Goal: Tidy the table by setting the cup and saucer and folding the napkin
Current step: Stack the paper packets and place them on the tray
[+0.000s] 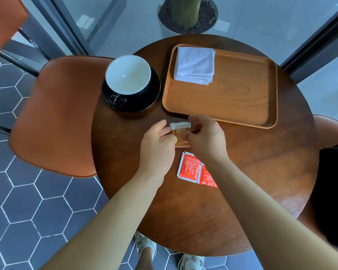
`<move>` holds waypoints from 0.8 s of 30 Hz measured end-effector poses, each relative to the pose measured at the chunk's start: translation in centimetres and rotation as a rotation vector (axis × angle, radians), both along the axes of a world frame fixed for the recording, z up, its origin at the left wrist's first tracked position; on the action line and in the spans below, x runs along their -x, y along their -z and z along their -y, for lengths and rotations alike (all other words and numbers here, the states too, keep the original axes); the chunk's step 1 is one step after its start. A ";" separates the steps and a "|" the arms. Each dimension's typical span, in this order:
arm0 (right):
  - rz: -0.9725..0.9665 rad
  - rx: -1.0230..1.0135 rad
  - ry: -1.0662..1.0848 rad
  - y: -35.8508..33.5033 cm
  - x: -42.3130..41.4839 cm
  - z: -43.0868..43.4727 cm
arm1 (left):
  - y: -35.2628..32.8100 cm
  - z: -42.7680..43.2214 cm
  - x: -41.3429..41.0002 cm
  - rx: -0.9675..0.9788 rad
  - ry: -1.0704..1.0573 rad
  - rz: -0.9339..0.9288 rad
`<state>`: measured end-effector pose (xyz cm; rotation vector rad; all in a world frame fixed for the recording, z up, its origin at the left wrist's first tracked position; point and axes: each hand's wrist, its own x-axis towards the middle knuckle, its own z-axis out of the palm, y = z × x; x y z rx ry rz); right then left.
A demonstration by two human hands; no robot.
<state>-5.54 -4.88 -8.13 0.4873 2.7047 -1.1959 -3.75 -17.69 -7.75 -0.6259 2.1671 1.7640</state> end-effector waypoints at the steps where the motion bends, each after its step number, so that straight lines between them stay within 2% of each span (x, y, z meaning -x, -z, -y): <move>1: 0.009 0.037 0.018 0.0 -0.1 -0.1 | 0.0 0.0 0.0 -0.005 -0.006 0.004; 9: 0.008 0.218 0.132 0.2 -0.3 -0.2 | 0.3 -0.4 -0.6 0.004 -0.002 -0.021; 13: -0.040 0.168 0.052 0.1 -0.5 0.2 | 0.4 -0.2 -1.0 -0.055 -0.039 -0.033; 15: -0.044 0.141 0.022 0.1 -0.8 0.1 | 0.6 0.1 -1.2 -0.023 -0.007 -0.055; 17: -0.041 0.161 0.041 0.1 -1.2 -0.3 | 0.6 0.7 -1.1 0.153 0.076 -0.140; 21: -0.048 0.220 0.099 -0.2 -1.3 -1.3 | 1.6 2.8 -0.4 0.859 0.421 -0.508; 22: -0.056 0.234 0.113 -0.3 -1.3 -1.4 | 2.1 3.4 -0.3 0.971 0.503 -0.557; 24: -0.074 0.263 0.147 -0.6 -1.0 -1.6 | 2.9 4.1 -0.3 1.095 0.605 -0.516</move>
